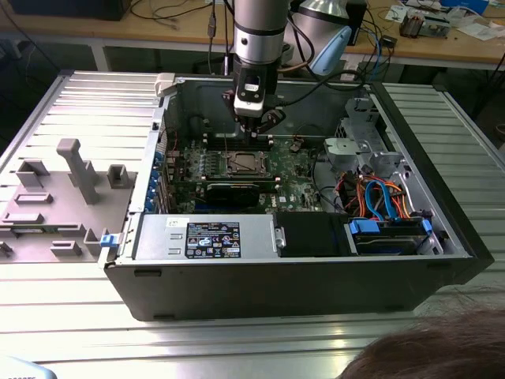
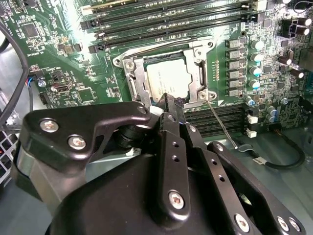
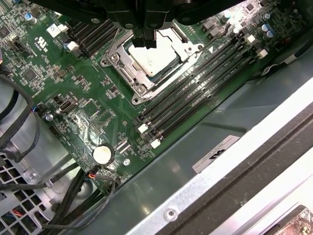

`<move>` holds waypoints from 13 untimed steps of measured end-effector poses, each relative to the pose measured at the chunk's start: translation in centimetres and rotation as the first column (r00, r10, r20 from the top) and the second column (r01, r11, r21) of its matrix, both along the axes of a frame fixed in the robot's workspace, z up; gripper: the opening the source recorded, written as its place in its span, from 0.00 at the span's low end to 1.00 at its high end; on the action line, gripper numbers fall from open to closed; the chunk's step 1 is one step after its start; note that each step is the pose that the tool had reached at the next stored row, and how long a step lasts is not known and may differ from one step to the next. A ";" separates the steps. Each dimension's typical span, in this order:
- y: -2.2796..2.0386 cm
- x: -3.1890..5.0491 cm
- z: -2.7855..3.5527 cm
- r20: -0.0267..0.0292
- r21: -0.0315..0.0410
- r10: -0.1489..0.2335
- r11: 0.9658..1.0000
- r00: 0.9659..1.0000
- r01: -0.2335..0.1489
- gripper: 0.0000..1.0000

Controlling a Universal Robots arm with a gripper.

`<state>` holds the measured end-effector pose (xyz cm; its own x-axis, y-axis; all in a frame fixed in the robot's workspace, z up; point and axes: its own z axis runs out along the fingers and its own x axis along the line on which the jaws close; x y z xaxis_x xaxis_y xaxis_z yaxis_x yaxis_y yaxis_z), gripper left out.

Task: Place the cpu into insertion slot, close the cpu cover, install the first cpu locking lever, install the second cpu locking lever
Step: 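Install the first cpu locking lever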

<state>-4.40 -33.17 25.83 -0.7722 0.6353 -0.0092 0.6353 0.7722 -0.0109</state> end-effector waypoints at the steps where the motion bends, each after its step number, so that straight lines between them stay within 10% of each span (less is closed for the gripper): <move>1: 0.00 0.00 0.00 0.000 0.000 0.002 1.000 1.000 -0.002 0.11; 13: 0.00 0.00 0.00 0.000 0.000 0.031 1.000 1.000 -0.031 0.11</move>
<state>-4.40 -33.17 25.83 -0.7915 0.6111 -0.0092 0.6112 0.7914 -0.0110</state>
